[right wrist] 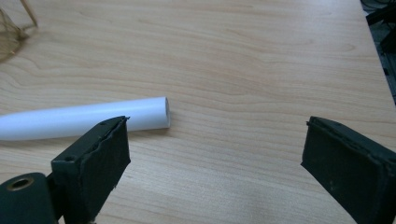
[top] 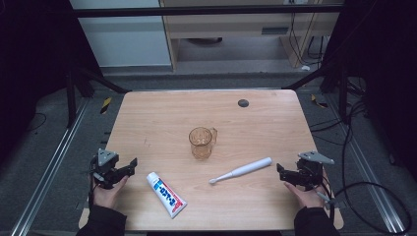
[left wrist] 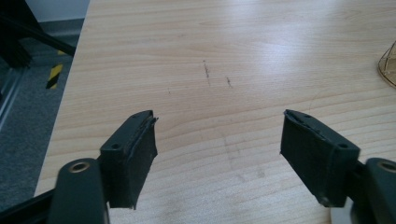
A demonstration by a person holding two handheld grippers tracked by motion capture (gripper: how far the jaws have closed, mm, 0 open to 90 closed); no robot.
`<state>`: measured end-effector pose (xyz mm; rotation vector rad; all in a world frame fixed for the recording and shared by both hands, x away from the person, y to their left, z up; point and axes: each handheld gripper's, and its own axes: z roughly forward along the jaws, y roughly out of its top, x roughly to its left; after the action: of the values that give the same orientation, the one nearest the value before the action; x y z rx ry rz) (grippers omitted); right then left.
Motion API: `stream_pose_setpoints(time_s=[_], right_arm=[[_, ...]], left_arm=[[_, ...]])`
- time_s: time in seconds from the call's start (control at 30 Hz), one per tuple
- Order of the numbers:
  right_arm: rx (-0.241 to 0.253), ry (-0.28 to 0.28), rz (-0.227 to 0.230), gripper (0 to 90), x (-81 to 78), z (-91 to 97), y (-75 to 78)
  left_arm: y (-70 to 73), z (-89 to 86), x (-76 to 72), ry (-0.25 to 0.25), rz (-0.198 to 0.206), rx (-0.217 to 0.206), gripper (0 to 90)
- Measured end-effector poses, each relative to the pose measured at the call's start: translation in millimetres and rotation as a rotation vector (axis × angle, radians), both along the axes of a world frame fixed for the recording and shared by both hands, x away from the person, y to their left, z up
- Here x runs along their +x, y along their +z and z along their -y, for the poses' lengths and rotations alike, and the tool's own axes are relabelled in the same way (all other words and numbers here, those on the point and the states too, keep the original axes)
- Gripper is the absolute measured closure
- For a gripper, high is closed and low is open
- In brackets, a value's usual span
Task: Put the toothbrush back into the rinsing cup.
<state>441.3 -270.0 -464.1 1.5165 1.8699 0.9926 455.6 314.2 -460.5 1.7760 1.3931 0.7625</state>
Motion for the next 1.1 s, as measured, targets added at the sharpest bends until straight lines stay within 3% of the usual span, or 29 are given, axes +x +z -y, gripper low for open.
stream_pose_setpoints(time_s=[0.13,0.33,0.53,0.9,1.1], right_arm=[[0.032,0.004,0.038,7.8,-7.0,1.9,6.1],[0.04,0.026,0.041,8.2,-9.2,-0.2,8.9],[0.022,0.036,0.035,11.4,-9.5,-8.0,10.4],[0.048,0.116,0.064,45.8,-8.1,-16.5,12.0],[0.064,0.146,0.048,58.9,-2.1,-21.3,10.7]], left_arm=[[1.9,-0.4,-1.4,-0.003,-0.003,-0.009,34.3],[4.8,-0.8,-5.1,-0.009,0.005,-0.014,41.9],[3.6,1.1,-5.4,-0.017,0.02,-0.008,41.0],[-0.1,4.6,-4.3,-0.038,0.025,-0.016,42.0],[-0.8,5.3,-3.9,-0.045,0.021,-0.025,41.6]])
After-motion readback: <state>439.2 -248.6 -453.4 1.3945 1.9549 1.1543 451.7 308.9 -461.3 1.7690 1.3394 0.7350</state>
